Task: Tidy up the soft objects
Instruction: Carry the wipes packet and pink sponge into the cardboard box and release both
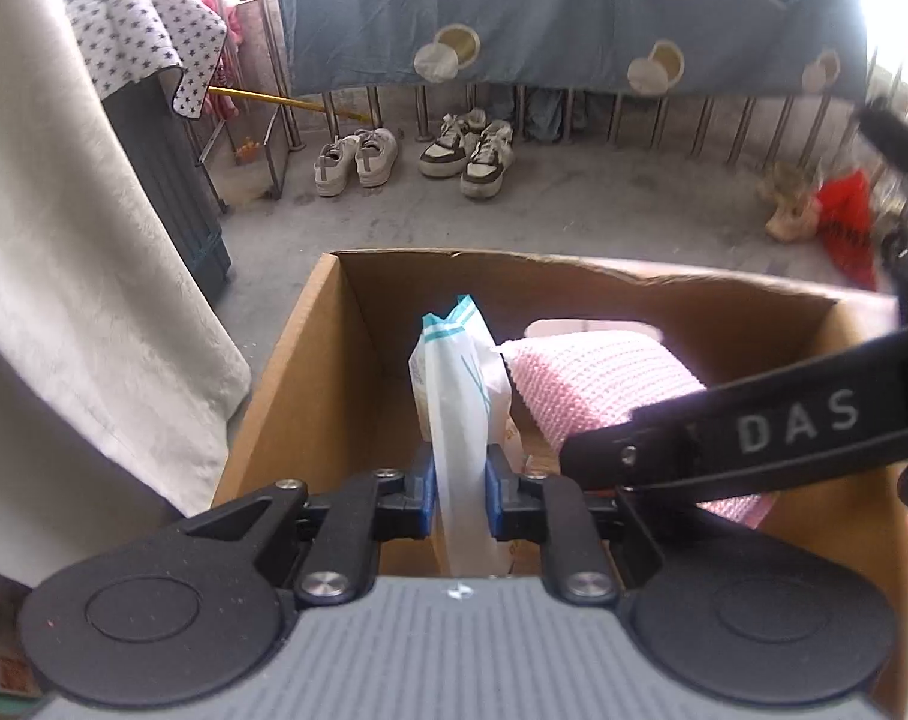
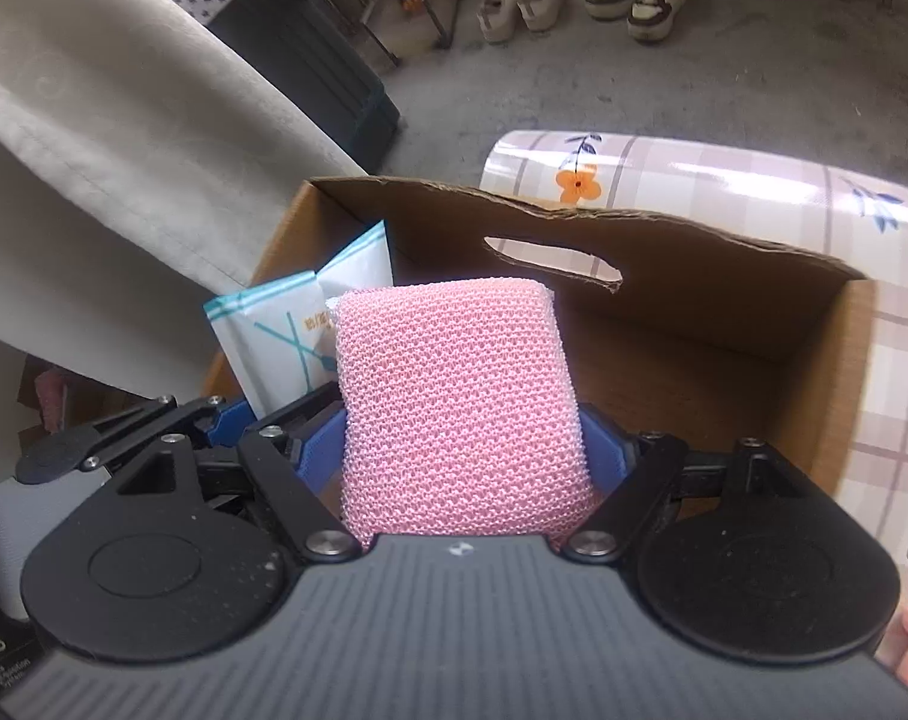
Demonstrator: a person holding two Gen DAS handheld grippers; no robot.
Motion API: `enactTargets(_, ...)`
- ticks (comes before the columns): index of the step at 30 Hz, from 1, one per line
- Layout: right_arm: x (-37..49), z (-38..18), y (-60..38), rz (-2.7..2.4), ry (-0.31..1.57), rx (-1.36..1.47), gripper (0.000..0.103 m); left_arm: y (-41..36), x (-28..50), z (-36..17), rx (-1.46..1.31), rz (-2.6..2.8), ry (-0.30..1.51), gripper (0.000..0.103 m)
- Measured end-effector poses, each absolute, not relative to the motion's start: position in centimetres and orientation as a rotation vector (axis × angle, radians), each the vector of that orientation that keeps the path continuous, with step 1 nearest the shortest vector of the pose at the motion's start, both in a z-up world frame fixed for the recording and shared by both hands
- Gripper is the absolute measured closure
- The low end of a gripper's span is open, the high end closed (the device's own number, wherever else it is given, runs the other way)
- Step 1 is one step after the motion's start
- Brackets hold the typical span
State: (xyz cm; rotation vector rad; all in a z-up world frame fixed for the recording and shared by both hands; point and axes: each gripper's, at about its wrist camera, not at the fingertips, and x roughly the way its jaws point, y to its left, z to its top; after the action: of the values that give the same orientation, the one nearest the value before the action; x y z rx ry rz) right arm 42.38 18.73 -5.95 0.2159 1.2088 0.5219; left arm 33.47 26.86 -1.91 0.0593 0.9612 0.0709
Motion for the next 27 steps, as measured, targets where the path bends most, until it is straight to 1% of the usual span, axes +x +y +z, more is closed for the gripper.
enactTargets(3, 43.5, -7.6, 18.6, 0.496, 1.230, 0.245, 0.021, 26.6, 34.8, -3.4, 0.105, 0.093, 0.978, 0.082)
enactTargets(5, 44.3, -8.7, 18.6, 0.488, 1.252, 0.273, 0.020, 26.6, 35.1, -3.8, 0.112, 0.110, 0.980, 0.075)
enactTargets(7, 44.6, -9.5, 18.5, 0.471, 1.266, 0.306, 0.020, 26.7, 35.1, -4.1, 0.122, 0.122, 0.972, 0.061)
enactTargets(9, 44.6, -9.9, 18.3, 0.473, 1.271, 0.341, 0.020, 26.8, 35.1, -4.0, 0.119, 0.138, 0.967, 0.057)
enactTargets(11, 44.8, -10.0, 18.0, 0.483, 1.266, 0.366, 0.019, 27.0, 35.1, -3.7, 0.112, 0.146, 0.964, 0.050)
enactTargets(12, 44.9, -10.0, 17.9, 0.491, 1.265, 0.380, 0.019, 27.1, 35.1, -3.5, 0.107, 0.152, 0.958, 0.044)
enactTargets(13, 45.0, -10.0, 17.8, 0.492, 1.262, 0.392, 0.018, 27.1, 34.9, -3.3, 0.105, 0.156, 0.949, 0.040)
enactTargets(15, 45.0, -9.8, 17.5, 0.493, 1.246, 0.418, 0.017, 27.2, 35.0, -2.9, 0.109, 0.165, 0.938, 0.036)
enactTargets(16, 45.1, -9.7, 17.4, 0.495, 1.240, 0.433, 0.015, 27.1, 34.8, -2.8, 0.111, 0.170, 0.934, 0.030)
enactTargets(18, 45.6, -10.0, 17.2, 0.490, 1.236, 0.460, 0.013, 27.0, 34.8, -2.5, 0.122, 0.180, 0.921, 0.024)
enactTargets(24, 46.1, -10.8, 17.3, 0.501, 1.229, 0.510, 0.012, 27.0, 34.3, -1.5, 0.141, 0.202, 0.896, 0.024)
enactTargets(27, 45.8, -10.3, 17.1, 0.531, 1.210, 0.536, 0.012, 27.1, 33.9, -0.4, 0.126, 0.201, 0.876, 0.024)
